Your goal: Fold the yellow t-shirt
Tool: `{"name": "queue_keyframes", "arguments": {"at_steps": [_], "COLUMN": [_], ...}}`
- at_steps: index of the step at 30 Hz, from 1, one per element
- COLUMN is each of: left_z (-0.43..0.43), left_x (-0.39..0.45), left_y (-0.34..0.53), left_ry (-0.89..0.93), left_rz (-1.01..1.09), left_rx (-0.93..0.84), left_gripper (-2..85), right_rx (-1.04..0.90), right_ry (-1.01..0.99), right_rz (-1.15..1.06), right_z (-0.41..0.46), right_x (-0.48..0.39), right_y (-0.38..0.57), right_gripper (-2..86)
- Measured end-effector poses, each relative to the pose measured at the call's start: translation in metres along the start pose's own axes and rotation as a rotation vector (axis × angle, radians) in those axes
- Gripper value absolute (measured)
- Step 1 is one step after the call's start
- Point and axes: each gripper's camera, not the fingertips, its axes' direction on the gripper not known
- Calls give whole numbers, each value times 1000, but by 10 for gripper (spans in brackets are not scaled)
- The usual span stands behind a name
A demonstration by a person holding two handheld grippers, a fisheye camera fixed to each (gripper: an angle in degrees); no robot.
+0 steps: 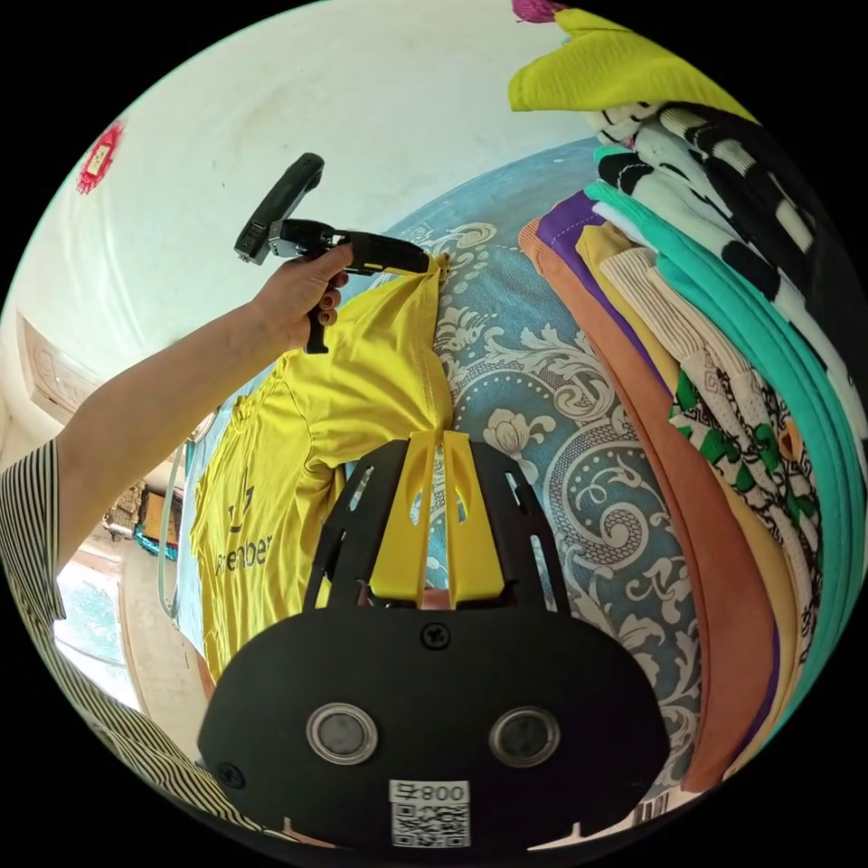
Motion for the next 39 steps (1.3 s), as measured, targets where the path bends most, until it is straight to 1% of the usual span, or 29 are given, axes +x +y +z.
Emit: {"name": "queue_keyframes", "arguments": {"at_steps": [6,11,14,18,20,24,26,29,32,35,37,39], "left_z": [17,11,5,-13,-30,-52,-60,-60,-50,-27,-11,5], "left_x": [-18,-53,-78,-103,-125,-168,-202,-251,-296,-336,-357,-375], "left_y": [7,33,53,83,112,171,217,279,338,387,413,434], "left_ry": [31,107,159,164,196,251,271,282,312,334,324,356], "left_rz": [-41,-89,-126,-118,-127,-185,-246,-342,-424,-491,-543,-567], "left_rx": [37,127,169,212,257,328,364,395,413,393,378,375], "left_gripper": [14,11,11,11,11,11,11,12,12,13,14,15], "right_rx": [3,9,55,147,197,200,154,95,3,-64,-109,-150], "right_ry": [-2,-2,-9,-37,-99,-215,-323,-407,-427,-448,-455,-442], "right_rz": [-8,-33,-59,-115,-175,-267,-328,-390,-453,-498,-519,-538], "right_z": [4,8,3,-11,-18,-14,-4,13,35,56,69,81], "right_x": [-4,-11,-19,-34,-46,-66,-77,-91,-110,-128,-138,-146], "right_y": [2,2,3,5,5,1,-4,-9,-14,-19,-22,-24], "right_gripper": [9,7,6,6,6,7,8,10,15,19,22,24]}}
